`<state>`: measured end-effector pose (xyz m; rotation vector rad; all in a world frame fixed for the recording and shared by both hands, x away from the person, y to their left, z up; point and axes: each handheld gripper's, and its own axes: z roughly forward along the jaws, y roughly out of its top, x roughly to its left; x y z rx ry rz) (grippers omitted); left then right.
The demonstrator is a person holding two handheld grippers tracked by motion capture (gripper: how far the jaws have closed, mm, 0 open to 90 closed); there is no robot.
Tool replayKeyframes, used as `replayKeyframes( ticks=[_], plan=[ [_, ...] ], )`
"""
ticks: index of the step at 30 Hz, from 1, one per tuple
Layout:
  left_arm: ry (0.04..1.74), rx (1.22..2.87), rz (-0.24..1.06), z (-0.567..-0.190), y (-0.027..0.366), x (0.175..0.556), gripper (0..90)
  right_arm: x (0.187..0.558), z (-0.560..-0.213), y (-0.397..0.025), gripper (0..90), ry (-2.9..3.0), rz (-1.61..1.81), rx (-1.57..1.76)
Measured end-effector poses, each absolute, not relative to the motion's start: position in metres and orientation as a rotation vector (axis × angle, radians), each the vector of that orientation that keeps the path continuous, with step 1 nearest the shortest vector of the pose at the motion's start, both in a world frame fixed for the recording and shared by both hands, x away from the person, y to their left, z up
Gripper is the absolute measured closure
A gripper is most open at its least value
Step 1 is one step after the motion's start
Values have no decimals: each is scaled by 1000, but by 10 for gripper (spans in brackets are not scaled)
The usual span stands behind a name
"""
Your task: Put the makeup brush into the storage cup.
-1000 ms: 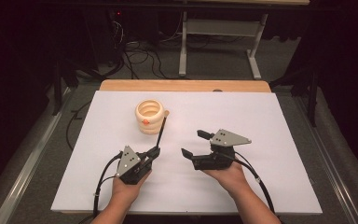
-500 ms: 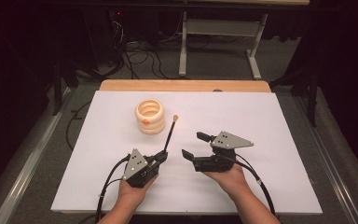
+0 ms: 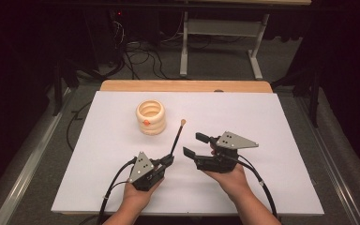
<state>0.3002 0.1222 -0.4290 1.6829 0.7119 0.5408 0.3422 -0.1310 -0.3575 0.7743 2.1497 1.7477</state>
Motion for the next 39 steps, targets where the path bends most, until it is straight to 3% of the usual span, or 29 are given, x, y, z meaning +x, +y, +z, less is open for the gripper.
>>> replayKeyframes(
  ticks=[7,39],
  plan=[
    [695,1694,522,-431,115,298,854,341,-357,-131,463,2154,1792,766],
    [649,1738,501,-435,101,292,854,342,-358,-132,824,2150,1917,822]
  ],
)
